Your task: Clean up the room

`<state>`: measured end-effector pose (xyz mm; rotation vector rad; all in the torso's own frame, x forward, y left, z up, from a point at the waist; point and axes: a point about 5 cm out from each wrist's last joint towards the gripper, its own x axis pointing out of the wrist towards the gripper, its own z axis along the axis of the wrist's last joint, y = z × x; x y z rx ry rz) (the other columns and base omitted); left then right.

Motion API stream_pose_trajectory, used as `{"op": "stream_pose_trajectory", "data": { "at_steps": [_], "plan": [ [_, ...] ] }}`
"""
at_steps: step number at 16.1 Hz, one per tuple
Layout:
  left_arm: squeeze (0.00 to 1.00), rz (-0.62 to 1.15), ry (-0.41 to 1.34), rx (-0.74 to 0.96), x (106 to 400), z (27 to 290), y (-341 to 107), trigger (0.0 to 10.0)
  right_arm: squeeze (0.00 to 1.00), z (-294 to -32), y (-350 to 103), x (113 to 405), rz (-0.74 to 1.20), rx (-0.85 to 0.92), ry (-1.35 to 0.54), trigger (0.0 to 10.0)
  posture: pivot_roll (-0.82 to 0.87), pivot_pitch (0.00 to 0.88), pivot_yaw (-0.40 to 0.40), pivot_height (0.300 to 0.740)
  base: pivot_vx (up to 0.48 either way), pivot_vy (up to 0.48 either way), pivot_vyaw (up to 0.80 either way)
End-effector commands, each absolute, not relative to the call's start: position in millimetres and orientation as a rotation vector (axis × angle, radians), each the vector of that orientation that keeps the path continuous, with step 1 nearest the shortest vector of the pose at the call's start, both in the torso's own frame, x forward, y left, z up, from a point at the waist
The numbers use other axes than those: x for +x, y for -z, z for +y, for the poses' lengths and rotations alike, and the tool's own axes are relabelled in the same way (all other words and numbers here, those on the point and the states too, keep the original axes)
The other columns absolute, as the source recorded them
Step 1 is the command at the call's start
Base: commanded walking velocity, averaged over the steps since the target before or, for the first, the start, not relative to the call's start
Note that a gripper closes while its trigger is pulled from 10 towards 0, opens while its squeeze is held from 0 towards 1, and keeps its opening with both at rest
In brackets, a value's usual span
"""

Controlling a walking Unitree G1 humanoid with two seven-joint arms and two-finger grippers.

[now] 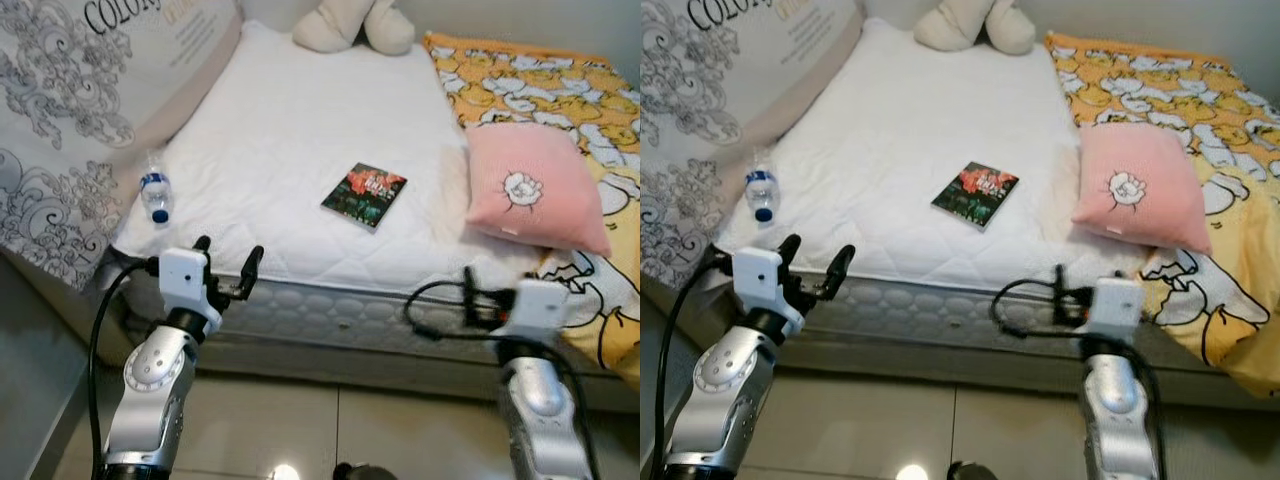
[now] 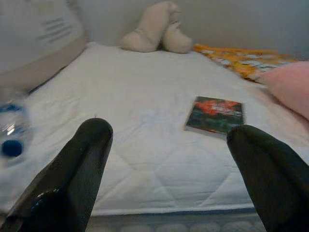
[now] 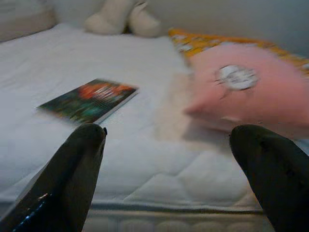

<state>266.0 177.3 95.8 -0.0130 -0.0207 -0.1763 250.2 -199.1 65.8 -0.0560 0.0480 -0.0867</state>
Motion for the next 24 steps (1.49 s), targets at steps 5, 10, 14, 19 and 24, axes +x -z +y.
{"op": "stream_pose_trajectory", "data": {
  "at_steps": [5,10,14,19,24],
  "plan": [
    [0.0,0.024,0.129,0.031,253,180,-84,10.0,0.0,-189,-67,270,0.086,-0.077,-0.039,10.0,0.08,0.0,-0.138,0.74,0.0,0.0,0.0],
    [0.0,0.013,0.166,0.071,257,176,-90,10.0,0.0,-181,-68,275,0.06,-0.062,-0.03,10.0,0.07,0.0,-0.08,0.74,0.0,0.0,0.0],
    [0.0,-0.004,0.248,0.11,272,178,-104,10.0,0.0,-183,-63,265,0.056,-0.04,0.05,10.0,0.04,0.0,-0.001,0.74,0.0,0.0,-0.2],
    [0.0,-0.009,0.241,0.081,279,169,-102,10.0,0.0,-187,-67,267,0.03,-0.051,0.058,10.0,0.01,0.0,-0.003,0.74,0.163,-0.322,-0.78],
    [0.0,-0.006,0.19,0.051,279,172,-99,10.0,0.0,-180,-72,275,0.022,-0.088,-0.011,10.0,0.03,0.0,-0.036,0.74,0.067,0.055,0.0]
  ]
}}
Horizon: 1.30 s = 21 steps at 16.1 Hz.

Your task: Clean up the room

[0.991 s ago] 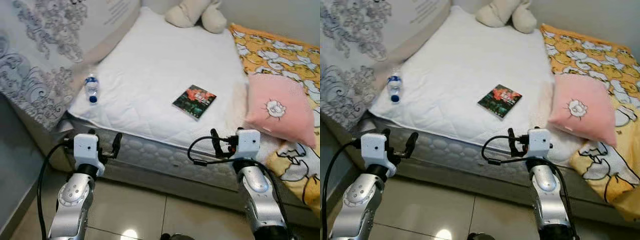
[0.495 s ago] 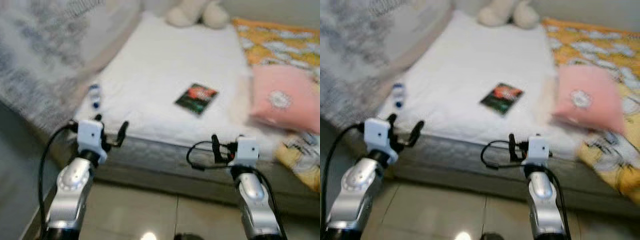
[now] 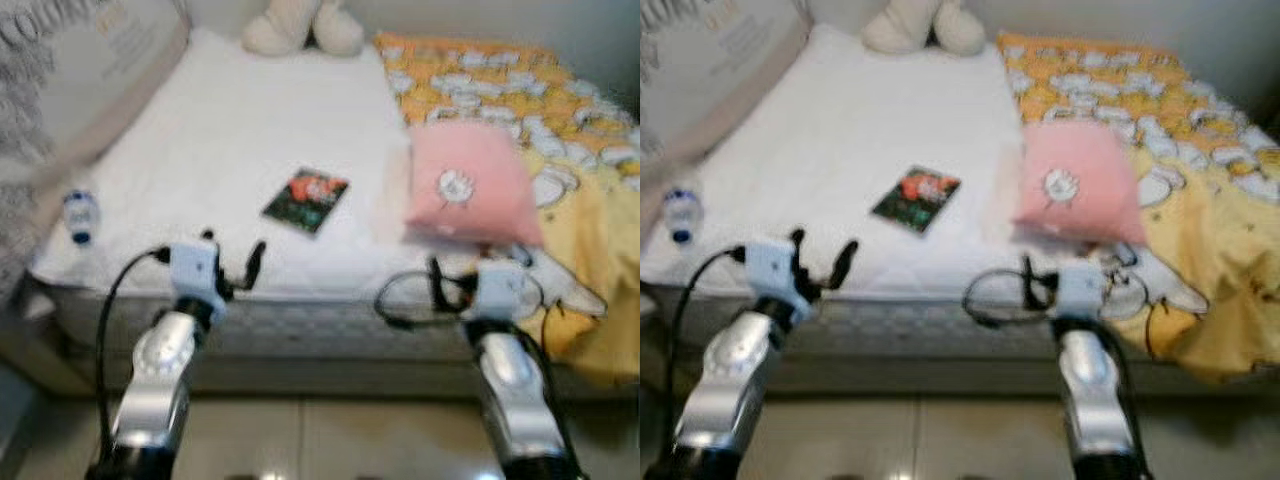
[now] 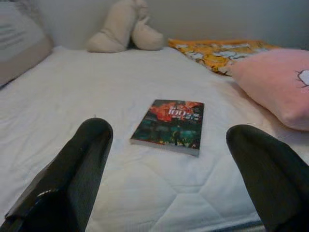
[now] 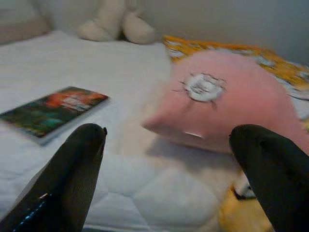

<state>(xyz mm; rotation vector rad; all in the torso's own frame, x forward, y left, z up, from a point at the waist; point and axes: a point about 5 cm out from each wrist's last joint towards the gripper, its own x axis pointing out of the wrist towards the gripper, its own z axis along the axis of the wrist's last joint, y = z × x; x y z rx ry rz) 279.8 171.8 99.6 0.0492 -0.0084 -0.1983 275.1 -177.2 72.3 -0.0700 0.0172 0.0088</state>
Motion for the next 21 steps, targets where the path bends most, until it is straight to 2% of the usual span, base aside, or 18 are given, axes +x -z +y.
{"op": "stream_pose_trajectory", "data": {
  "at_steps": [1,7,8,10,14,21],
  "plan": [
    [0.0,-0.007,0.173,0.063,278.6,172.7,-97.8,10.0,0.0,-178.9,-72.4,277.7,0.019,-0.088,-0.011,10.0,0.04,0.0,-0.042,0.74,0.386,0.0,0.55],
    [0.0,-0.01,0.144,0.092,279.8,174.8,-98.7,10.0,0.0,-178.9,-71.9,281.0,0.027,-0.096,-0.01,10.0,0.04,0.0,-0.047,0.74,0.064,0.0,0.09],
    [0.0,-0.006,0.156,0.053,280.1,172.4,-98.0,10.0,0.0,-179.4,-71.9,280.9,0.025,-0.098,-0.01,10.0,0.04,0.0,-0.046,0.74,0.0,0.0,0.0],
    [0.0,-0.017,0.144,0.063,280.3,173.0,-99.7,10.0,0.0,-178.3,-73.9,279.3,0.004,-0.093,-0.033,10.0,0.03,0.0,-0.043,0.74,0.291,0.351,0.0],
    [0.0,-0.024,0.147,0.084,282.7,173.8,-102.8,10.0,0.0,-177.4,-72.5,277.6,0.008,-0.099,-0.036,10.0,0.03,0.0,-0.04,0.74,0.42,0.091,0.46],
    [0.0,-0.032,0.146,0.078,283.9,173.3,-105.5,10.0,0.0,-178.1,-69.7,277.5,0.024,-0.095,-0.029,10.0,0.03,0.0,-0.04,0.74,0.46,0.0,0.0]
  ]
}}
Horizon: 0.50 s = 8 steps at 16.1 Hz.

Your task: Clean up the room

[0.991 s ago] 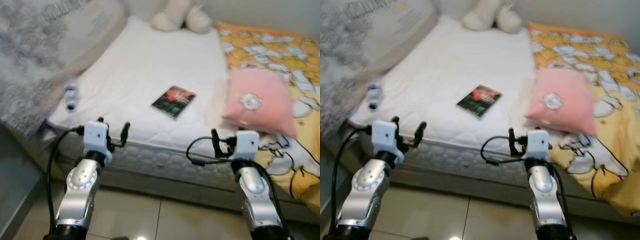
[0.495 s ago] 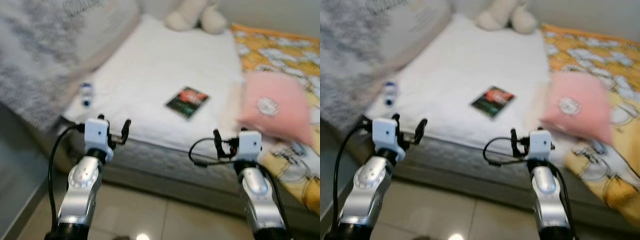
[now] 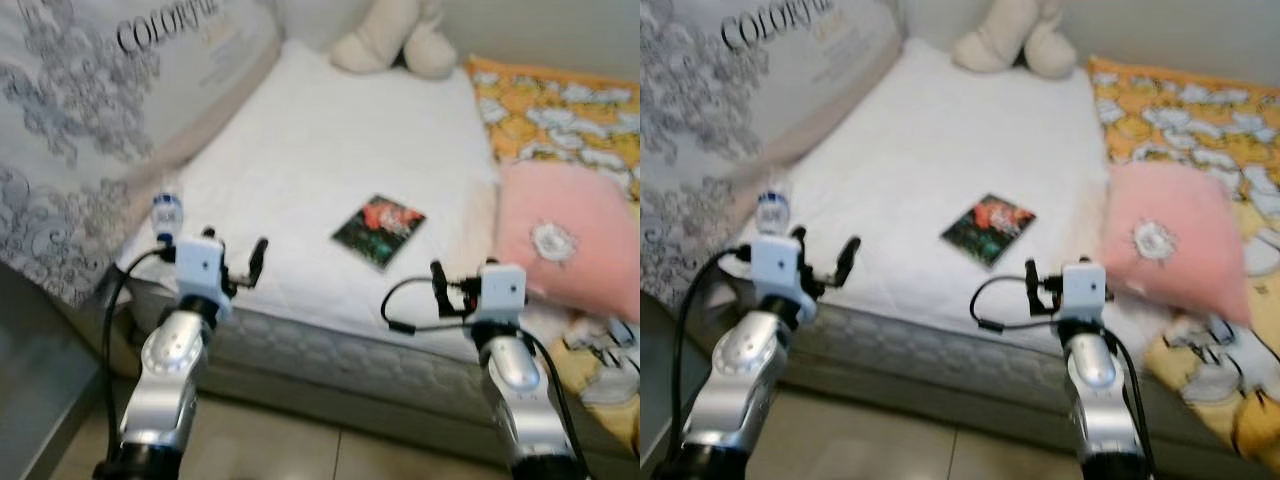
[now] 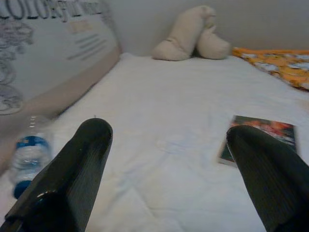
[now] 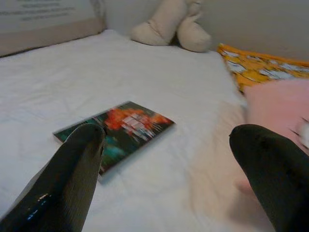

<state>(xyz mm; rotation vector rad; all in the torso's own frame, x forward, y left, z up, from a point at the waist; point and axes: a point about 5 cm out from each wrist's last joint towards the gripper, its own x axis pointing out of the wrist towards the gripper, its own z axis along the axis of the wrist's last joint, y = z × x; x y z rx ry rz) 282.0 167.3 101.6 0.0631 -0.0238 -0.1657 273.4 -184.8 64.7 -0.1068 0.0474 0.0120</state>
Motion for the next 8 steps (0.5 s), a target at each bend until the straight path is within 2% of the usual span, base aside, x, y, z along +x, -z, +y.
{"op": "stream_pose_trajectory", "data": {
  "at_steps": [1,4,6,8],
  "plan": [
    [0.0,-0.031,0.145,0.077,283.9,173.5,-105.5,10.0,0.0,-178.0,-69.8,277.5,0.024,-0.095,-0.029,10.0,0.03,0.0,-0.04,0.74,0.465,0.0,0.0],
    [0.0,-0.032,0.138,0.07,283.7,174.0,-105.2,10.0,0.0,-178.2,-70.0,277.4,0.023,-0.103,-0.034,10.0,0.03,0.0,-0.042,0.74,0.464,0.0,0.0],
    [0.0,-0.036,0.138,0.06,283.4,173.6,-105.6,10.0,0.13,-175.4,-71.3,276.9,0.01,-0.109,-0.059,10.0,0.03,0.0,-0.043,0.74,0.369,0.3,0.59],
    [0.0,-0.04,0.147,0.056,283.2,173.9,-106.4,10.0,0.11,-175.2,-68.7,278.2,0.025,-0.108,-0.054,10.0,0.03,0.0,-0.044,0.74,0.122,0.426,0.57]
  ]
}}
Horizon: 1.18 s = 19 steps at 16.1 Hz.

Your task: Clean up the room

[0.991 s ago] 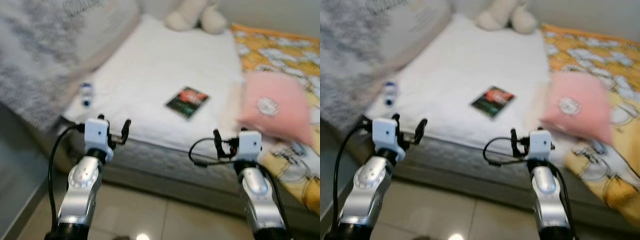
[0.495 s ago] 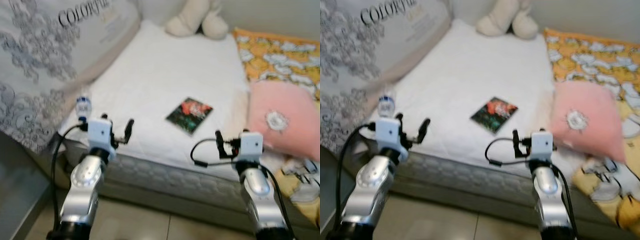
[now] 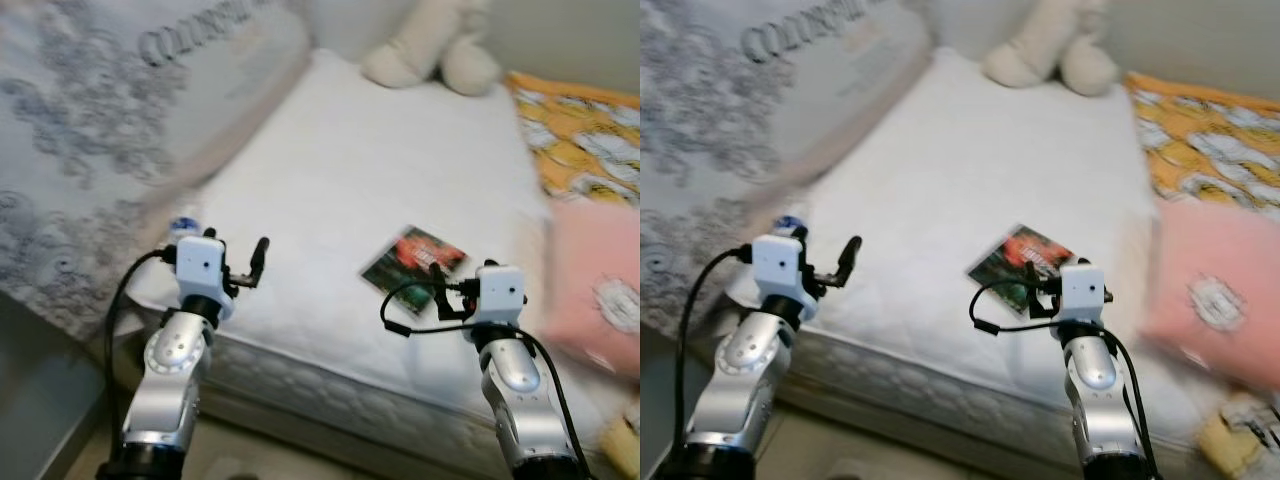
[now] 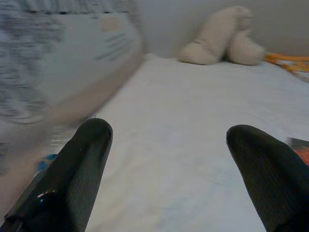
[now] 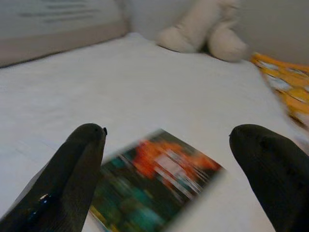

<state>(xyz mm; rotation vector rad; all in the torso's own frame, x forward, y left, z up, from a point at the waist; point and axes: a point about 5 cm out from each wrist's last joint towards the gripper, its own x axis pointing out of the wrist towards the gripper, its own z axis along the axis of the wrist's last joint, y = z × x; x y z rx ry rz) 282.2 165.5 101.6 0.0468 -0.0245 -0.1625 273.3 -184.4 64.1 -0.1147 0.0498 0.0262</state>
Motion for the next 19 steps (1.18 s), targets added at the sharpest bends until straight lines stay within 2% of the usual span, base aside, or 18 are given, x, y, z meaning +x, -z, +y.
{"op": "stream_pose_trajectory", "data": {
  "at_steps": [1,11,13,15,19],
  "plan": [
    [0.0,-0.04,0.15,0.055,283.0,174.2,-106.3,10.0,0.04,-175.8,-67.6,278.5,0.032,-0.096,-0.048,10.0,0.04,0.0,-0.044,0.74,0.0,0.469,0.0],
    [0.0,-0.045,0.221,0.072,287.4,172.6,-111.2,10.0,0.02,-173.6,-65.2,274.1,0.034,-0.095,-0.045,10.0,0.03,0.0,-0.03,0.74,0.0,0.48,0.0],
    [0.0,-0.033,0.204,0.13,289.0,171.9,-109.5,10.0,0.02,-173.9,-63.9,273.2,0.037,-0.093,-0.041,10.0,0.03,0.0,-0.026,0.74,0.0,0.0,0.0],
    [0.0,-0.045,0.206,0.112,289.1,173.0,-111.0,10.0,0.02,-174.1,-63.9,272.8,0.037,-0.094,-0.038,10.0,0.03,0.0,-0.026,0.74,0.0,0.0,0.0],
    [0.0,-0.054,0.21,0.117,289.3,172.7,-112.6,10.0,0.03,-175.8,-64.0,271.3,0.046,-0.099,-0.031,10.0,0.02,0.0,-0.027,0.74,0.48,0.0,-0.43]
  ]
}}
